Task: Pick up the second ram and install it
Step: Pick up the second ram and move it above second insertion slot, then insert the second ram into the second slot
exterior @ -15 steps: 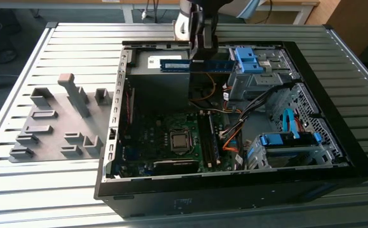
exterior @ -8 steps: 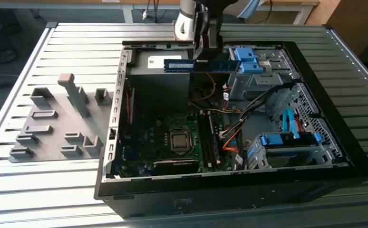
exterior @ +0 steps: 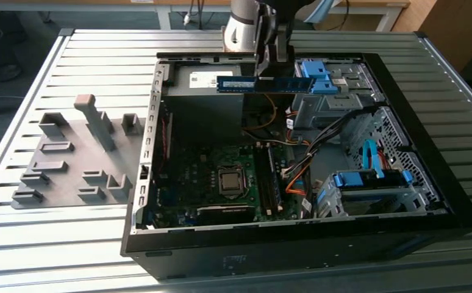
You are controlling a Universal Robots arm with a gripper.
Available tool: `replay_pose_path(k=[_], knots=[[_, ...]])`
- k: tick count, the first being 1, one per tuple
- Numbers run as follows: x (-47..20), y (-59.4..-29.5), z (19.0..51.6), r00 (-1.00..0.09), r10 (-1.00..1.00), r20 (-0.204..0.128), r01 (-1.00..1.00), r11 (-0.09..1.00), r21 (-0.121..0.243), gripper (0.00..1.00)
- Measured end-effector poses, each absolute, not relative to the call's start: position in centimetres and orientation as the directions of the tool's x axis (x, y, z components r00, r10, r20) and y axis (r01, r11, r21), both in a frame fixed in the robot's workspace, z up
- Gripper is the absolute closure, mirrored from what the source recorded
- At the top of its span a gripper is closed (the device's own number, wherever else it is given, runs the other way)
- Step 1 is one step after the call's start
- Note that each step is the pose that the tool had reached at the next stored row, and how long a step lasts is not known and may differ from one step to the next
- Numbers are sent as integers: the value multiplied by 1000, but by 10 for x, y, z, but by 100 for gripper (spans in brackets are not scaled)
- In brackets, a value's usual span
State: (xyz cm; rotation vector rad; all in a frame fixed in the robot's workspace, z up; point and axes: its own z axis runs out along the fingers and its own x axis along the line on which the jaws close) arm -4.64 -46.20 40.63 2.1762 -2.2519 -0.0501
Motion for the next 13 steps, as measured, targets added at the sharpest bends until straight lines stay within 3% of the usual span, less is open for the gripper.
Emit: replay_pose_path(k=[13], knots=[[-43, -462, 406, -36, -999, -15, -999, 35, 30, 86]])
